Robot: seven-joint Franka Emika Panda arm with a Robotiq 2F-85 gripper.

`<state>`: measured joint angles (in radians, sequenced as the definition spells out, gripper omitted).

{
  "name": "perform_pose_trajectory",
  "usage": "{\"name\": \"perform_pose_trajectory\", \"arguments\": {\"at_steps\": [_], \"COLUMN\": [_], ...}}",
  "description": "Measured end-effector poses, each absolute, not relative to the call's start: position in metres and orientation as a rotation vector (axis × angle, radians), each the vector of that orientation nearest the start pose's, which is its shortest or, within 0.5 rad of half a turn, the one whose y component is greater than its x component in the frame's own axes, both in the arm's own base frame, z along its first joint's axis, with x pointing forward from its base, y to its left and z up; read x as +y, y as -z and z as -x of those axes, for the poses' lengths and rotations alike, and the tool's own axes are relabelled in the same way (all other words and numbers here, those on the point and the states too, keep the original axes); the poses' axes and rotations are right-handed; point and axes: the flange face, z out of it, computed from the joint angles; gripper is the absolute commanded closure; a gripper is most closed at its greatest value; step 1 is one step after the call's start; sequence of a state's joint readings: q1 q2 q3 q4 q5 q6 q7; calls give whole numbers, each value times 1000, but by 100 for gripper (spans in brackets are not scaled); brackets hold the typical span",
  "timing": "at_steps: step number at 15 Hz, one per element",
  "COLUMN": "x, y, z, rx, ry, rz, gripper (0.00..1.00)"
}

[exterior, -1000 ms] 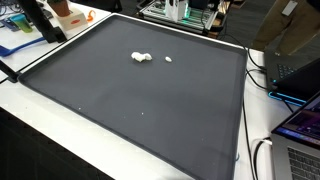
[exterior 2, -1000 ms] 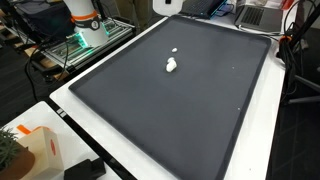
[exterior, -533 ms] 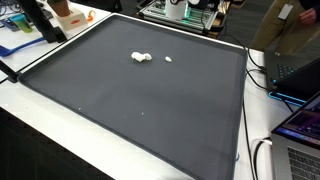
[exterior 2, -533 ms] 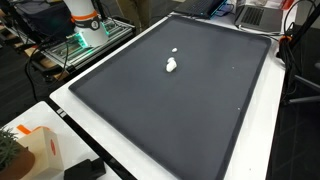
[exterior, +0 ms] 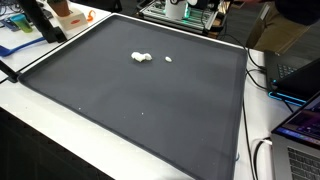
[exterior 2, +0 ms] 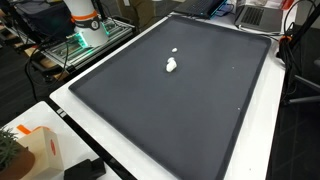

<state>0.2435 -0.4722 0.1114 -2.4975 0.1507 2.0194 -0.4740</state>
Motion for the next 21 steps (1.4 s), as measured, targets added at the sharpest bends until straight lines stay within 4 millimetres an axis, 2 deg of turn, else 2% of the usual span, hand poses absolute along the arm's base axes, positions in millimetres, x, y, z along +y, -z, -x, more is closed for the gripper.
{"name": "perform_pose_trajectory", "arguments": {"at_steps": [3,4,5,6,10,14,17,19,21], "x": [150,151,149,149,154,152,134,115,102], "y": [-449,-454,-459,-463,-483,-496,-485,-463,-438], "z": [-367,-366,-367,-368,-383,-397,-406,-405,-394], "rx": [-1086,-1070,-1040,-1008,-900,-791,-770,-802,-852], "ry": [-90,-126,-156,-196,-254,-181,-81,-48,-35], "rz": [2804,2784,2778,2757,2712,2782,2898,2984,3049], "gripper": [99,71,71,64,34,4,0,0,0]}}
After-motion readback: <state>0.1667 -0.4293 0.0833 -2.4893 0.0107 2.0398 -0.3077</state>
